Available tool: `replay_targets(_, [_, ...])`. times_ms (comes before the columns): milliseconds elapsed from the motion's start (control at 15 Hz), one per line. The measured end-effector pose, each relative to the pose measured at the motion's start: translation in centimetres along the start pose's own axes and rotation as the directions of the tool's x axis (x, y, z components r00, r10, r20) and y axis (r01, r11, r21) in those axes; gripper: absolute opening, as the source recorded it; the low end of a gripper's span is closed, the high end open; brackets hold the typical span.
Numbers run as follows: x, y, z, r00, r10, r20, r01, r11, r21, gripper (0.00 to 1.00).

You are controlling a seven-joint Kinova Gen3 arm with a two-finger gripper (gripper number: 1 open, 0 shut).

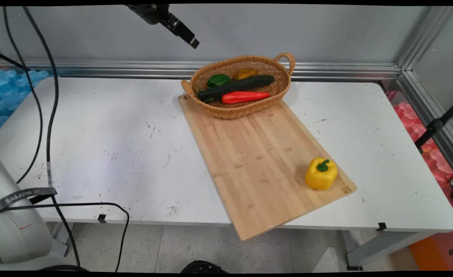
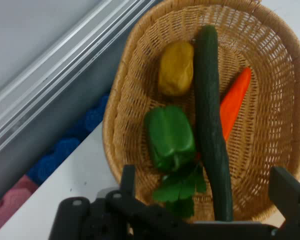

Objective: Pick up the cucumber from the vegetable basket

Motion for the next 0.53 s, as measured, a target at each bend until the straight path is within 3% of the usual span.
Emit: replay_targets(533, [2.9,0.5,7.0,0.998,0.055,0.012,-0.054,0.997,-0.051,1.00])
